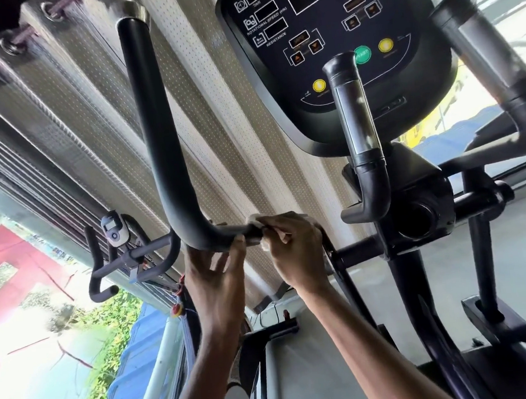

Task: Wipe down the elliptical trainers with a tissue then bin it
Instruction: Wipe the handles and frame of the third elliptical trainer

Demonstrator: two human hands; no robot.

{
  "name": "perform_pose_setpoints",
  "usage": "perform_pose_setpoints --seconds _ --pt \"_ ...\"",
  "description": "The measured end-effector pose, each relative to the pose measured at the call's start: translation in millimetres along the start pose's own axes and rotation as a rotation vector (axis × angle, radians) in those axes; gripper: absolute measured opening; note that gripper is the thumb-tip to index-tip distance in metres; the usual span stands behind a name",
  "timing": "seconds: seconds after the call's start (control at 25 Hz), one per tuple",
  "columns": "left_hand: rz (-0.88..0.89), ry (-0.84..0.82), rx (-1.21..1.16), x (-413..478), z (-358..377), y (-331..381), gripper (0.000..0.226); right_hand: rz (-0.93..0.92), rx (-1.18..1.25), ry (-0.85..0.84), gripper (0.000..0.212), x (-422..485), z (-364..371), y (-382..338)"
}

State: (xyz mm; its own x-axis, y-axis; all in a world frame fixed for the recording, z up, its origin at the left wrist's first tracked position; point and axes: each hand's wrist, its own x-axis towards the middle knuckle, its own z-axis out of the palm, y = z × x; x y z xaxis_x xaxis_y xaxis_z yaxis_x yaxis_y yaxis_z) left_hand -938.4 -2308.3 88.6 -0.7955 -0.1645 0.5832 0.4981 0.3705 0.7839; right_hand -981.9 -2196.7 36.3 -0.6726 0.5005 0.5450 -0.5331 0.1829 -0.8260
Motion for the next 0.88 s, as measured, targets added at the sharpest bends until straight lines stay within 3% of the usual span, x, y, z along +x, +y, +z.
perform_pose_setpoints --seconds 0.12,0.32,0.44,0.52,0.72,0.88 --pt "0.049 0.015 -0.025 -3 -16 18 0.024 -0.011 0.126 -0.227 0.021 6 -5 -38" --pt "0.097 0.043 0.001 -1 -30 36 0.037 0.111 0.226 -0.326 0.01 16 -8 -87" --pt "0.06 0.058 0.01 3 -33 39 0.043 0.323 0.403 -0.275 0.008 31 7 -108" --pt "0.024 0.075 -0.026 4 -32 44 0.036 0.375 0.449 -0.177 0.01 37 15 -117" --pt "-0.091 0.031 -0.262 10 -40 57 0.02 0.048 0.427 -0.105 0.011 -8 -3 -104" --pt "-0.264 0.043 -0.401 18 -48 56 0.032 -0.37 0.215 -0.011 0.021 -1 2 -114"
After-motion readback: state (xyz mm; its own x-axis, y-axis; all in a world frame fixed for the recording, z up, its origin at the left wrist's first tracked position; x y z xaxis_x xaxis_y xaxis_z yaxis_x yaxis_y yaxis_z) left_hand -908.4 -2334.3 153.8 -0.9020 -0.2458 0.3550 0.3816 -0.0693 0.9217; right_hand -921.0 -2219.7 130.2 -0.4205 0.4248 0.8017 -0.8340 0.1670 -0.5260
